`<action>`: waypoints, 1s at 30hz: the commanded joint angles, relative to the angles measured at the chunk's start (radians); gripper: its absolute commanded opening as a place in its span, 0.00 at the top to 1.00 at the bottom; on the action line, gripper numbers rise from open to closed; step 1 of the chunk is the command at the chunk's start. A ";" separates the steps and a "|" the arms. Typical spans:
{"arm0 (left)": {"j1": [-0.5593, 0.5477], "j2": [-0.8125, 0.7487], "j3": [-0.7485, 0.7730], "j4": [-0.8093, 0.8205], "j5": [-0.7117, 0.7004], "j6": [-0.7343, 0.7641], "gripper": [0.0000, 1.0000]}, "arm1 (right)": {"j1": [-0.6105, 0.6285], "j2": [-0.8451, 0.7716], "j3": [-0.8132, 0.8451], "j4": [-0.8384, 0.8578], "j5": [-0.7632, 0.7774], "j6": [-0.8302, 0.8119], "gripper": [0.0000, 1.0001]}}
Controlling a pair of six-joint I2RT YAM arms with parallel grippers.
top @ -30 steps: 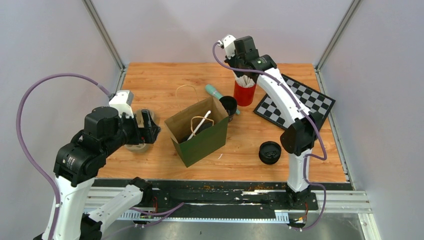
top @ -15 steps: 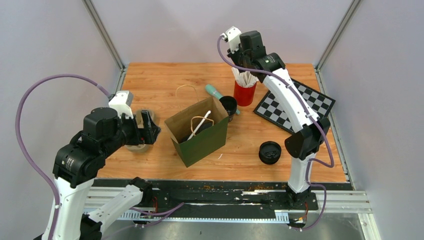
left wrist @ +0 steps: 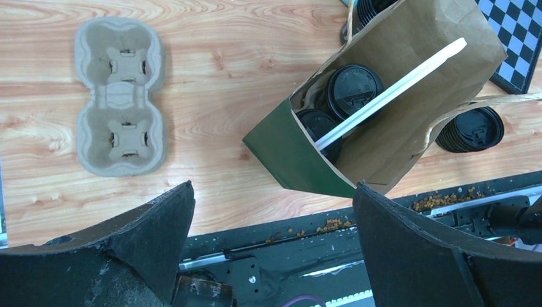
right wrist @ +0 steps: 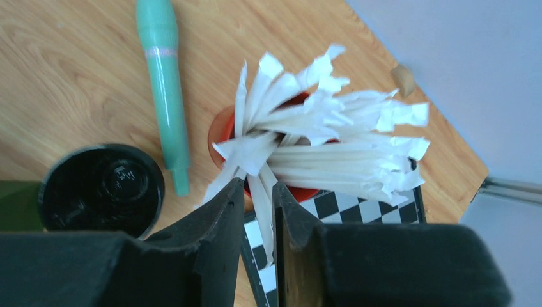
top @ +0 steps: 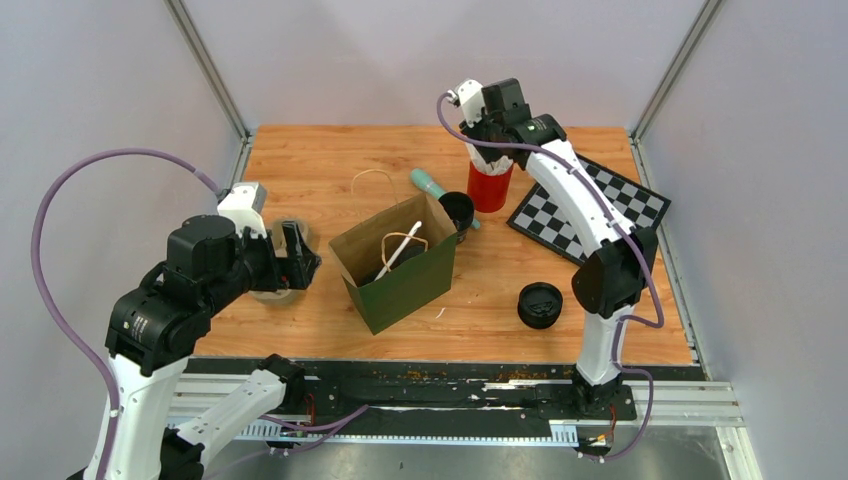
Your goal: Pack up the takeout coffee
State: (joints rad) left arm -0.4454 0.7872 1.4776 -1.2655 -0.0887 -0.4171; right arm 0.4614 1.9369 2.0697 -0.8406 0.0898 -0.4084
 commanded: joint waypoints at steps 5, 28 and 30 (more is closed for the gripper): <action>-0.003 0.003 0.025 -0.019 -0.021 0.008 0.00 | -0.078 -0.112 -0.097 0.009 -0.046 -0.035 0.76; -0.003 0.047 -0.012 0.056 0.021 0.011 0.00 | -0.100 -0.157 -0.076 -0.057 -0.197 0.060 0.73; -0.003 0.047 -0.016 0.059 0.025 0.012 0.00 | -0.099 -0.165 -0.086 -0.061 -0.198 0.068 0.73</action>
State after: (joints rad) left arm -0.4454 0.8356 1.4704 -1.2442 -0.0792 -0.4168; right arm 0.3569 1.8309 1.9511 -0.8875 -0.0692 -0.3775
